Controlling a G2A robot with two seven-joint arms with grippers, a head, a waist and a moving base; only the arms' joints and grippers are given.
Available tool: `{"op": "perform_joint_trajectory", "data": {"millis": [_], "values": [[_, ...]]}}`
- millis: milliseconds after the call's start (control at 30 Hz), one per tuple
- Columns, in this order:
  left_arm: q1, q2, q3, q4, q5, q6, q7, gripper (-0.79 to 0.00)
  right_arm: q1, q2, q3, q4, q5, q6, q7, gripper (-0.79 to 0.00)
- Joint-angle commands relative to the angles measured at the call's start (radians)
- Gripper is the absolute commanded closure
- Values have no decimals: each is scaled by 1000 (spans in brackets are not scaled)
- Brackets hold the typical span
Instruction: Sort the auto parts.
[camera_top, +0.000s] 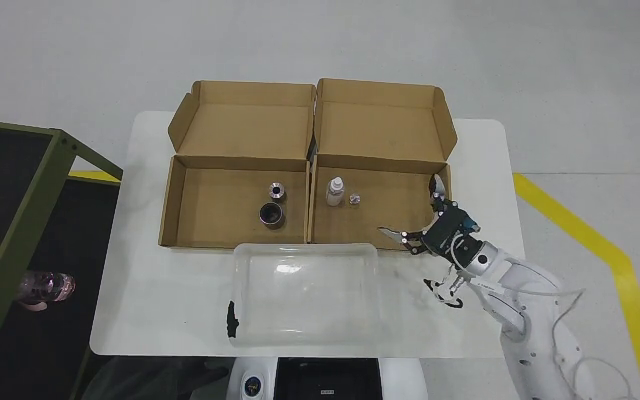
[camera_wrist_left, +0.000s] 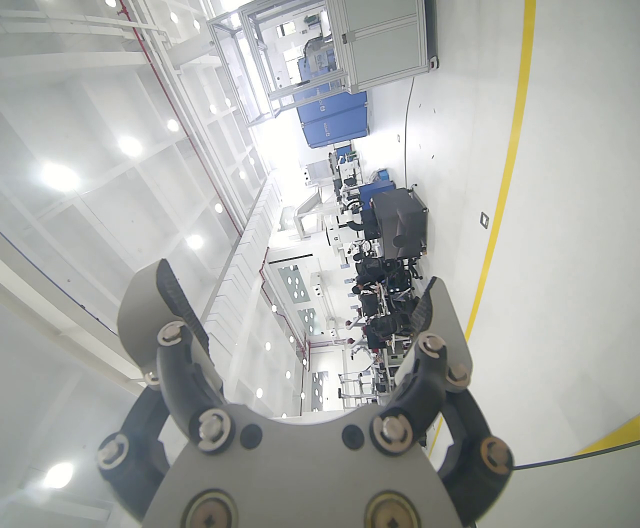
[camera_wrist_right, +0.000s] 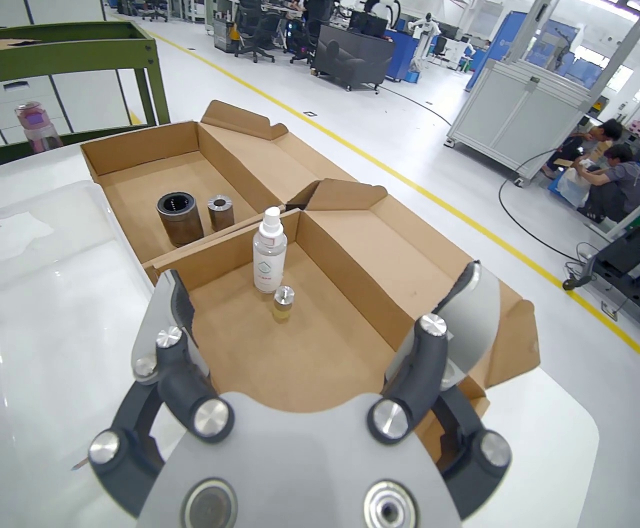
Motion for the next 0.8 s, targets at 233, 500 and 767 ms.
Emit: {"op": "perform_joint_trajectory", "data": {"millis": [233, 500, 767], "values": [[0, 0, 0, 0, 0, 0, 0, -785, -96, 14, 114, 6, 8, 34, -64, -785], [0, 0, 0, 0, 0, 0, 0, -785, -146, 23, 182, -16, 26, 43, -74, -785], [0, 0, 0, 0, 0, 0, 0, -785, -160, 25, 215, -19, 63, 92, -68, -785]]}}
